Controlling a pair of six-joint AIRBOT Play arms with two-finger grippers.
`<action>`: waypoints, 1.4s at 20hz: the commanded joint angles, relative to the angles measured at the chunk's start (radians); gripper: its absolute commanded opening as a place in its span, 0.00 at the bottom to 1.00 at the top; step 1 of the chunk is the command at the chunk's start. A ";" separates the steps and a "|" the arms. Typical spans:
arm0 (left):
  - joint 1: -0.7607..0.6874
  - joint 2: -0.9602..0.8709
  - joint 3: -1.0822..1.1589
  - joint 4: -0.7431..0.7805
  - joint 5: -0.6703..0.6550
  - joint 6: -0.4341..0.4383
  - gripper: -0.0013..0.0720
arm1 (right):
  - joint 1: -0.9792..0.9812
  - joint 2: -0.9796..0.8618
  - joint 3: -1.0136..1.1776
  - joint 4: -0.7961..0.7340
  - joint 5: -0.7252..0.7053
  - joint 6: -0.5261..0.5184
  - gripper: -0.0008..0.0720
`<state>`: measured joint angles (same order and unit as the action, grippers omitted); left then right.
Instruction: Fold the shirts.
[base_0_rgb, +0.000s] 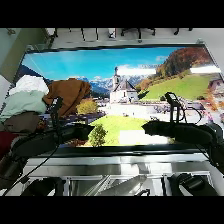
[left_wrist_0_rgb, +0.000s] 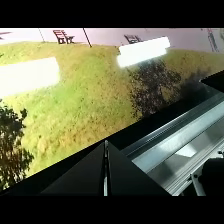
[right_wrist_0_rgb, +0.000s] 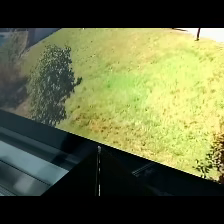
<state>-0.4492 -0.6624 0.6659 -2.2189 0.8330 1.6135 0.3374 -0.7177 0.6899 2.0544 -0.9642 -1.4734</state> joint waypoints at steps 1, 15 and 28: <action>-0.001 0.000 0.000 0.000 0.000 0.000 0.04 | 0.001 0.001 0.000 0.000 0.000 0.000 0.04; -0.001 0.000 0.000 -0.001 -0.035 0.000 0.04 | 0.001 0.000 0.000 0.000 0.027 0.000 0.04; 0.561 -0.224 0.000 0.104 -0.076 -0.024 0.99 | -0.002 -0.003 0.000 0.000 0.197 0.025 0.45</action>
<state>-0.0700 -0.7776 0.6659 -2.1273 0.7094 1.5894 0.3370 -0.7177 0.6899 2.0544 -0.8623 -1.4666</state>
